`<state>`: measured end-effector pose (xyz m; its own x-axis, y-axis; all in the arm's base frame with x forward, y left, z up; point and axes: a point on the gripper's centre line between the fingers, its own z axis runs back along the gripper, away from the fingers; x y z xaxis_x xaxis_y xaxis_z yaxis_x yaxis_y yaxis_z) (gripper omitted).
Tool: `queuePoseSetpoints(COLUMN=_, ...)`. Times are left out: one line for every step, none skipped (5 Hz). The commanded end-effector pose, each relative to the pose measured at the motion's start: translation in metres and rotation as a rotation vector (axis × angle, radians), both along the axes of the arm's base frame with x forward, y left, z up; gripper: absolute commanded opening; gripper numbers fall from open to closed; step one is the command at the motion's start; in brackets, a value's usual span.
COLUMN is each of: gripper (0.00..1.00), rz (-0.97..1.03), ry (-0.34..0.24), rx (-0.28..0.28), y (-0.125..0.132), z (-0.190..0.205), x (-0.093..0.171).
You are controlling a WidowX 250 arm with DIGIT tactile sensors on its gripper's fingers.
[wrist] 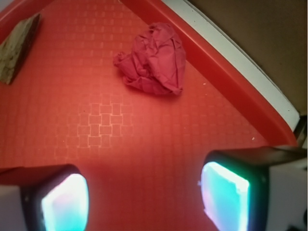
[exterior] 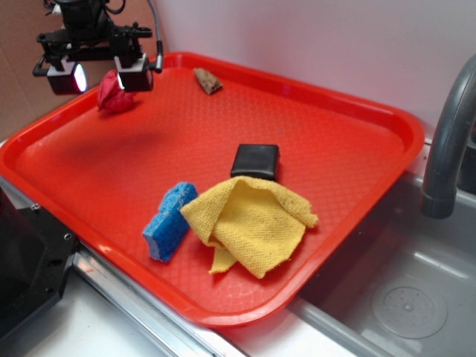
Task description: Grab the red paper.
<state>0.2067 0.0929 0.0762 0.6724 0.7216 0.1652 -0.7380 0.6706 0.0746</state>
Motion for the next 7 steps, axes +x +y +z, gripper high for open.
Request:
queuePoseSetpoints(gripper=1.0, rz=0.054, ry=-0.13, rx=0.035, y=0.048, z=-0.019, x=0.009)
queuePoseSetpoints(gripper=1.0, rz=0.052, ry=-0.14, rx=0.048, y=0.06, z=-0.035, x=0.023)
queuePoseSetpoints(gripper=1.0, rz=0.033, ry=-0.126, rx=0.064, y=0.059, z=-0.044, x=0.031)
queuePoseSetpoints(gripper=1.0, rz=0.029, ry=-0.123, rx=0.076, y=0.061, z=-0.042, x=0.037)
queuePoseSetpoints(gripper=0.6, rz=0.027, ry=-0.12, rx=0.099, y=0.062, z=-0.046, x=0.039)
queuePoseSetpoints(gripper=0.0, rz=0.024, ry=-0.11, rx=0.111, y=0.058, z=-0.047, x=0.037)
queuePoseSetpoints(gripper=0.0, rz=0.024, ry=-0.106, rx=0.112, y=0.056, z=-0.048, x=0.036)
